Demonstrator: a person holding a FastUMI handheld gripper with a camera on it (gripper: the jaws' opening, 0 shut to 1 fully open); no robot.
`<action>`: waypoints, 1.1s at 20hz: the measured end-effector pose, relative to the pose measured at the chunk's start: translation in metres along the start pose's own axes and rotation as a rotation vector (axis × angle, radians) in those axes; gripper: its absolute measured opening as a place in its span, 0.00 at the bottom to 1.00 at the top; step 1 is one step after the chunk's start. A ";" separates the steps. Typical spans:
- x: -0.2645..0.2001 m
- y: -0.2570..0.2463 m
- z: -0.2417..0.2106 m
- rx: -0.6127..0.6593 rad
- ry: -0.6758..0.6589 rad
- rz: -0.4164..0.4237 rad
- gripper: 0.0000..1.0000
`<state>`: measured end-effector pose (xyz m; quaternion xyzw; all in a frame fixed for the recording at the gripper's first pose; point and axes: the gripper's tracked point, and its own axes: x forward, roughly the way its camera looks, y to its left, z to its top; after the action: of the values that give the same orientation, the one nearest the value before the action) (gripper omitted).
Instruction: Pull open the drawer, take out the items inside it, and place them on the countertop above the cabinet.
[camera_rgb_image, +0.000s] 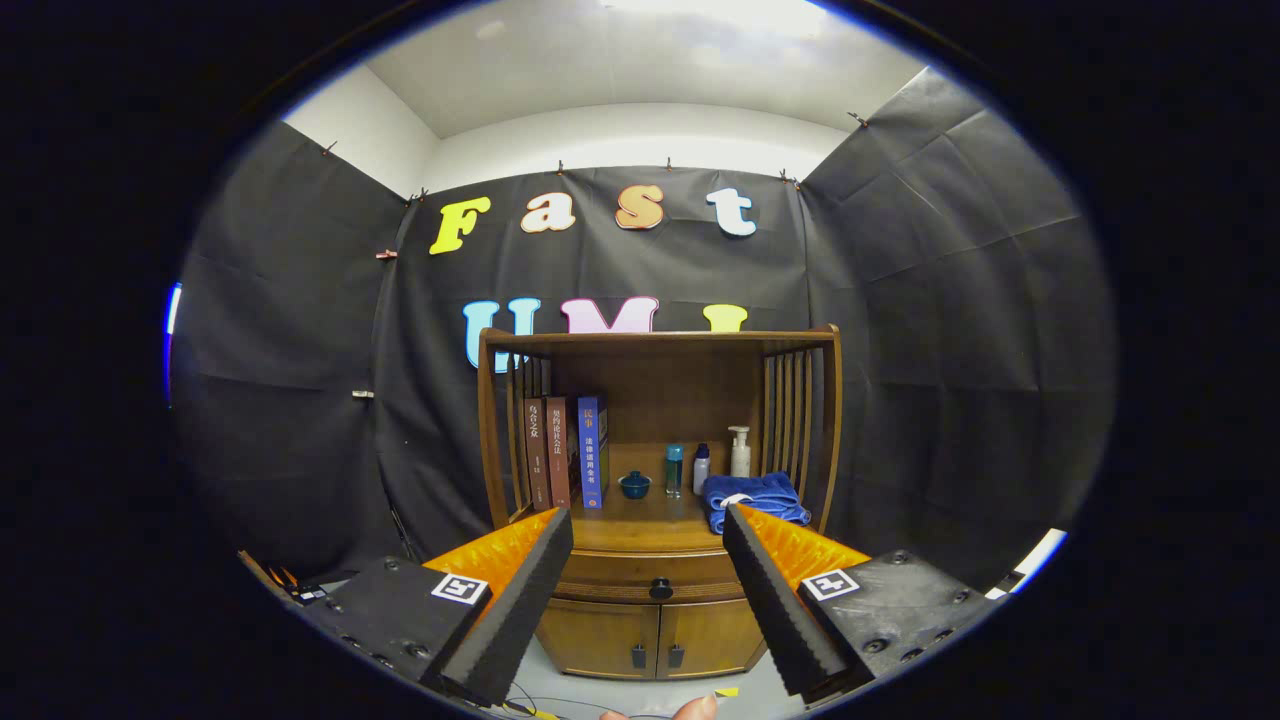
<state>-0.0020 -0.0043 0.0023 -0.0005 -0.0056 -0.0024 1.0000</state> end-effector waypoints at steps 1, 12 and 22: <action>-0.001 -0.001 0.000 -0.001 -0.001 -0.001 0.98; 0.029 -0.003 0.009 -0.002 -0.039 -0.006 0.98; 0.131 -0.007 -0.058 -0.016 -0.048 0.018 0.98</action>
<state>0.1301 -0.0116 -0.0539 -0.0086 -0.0293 0.0064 0.9995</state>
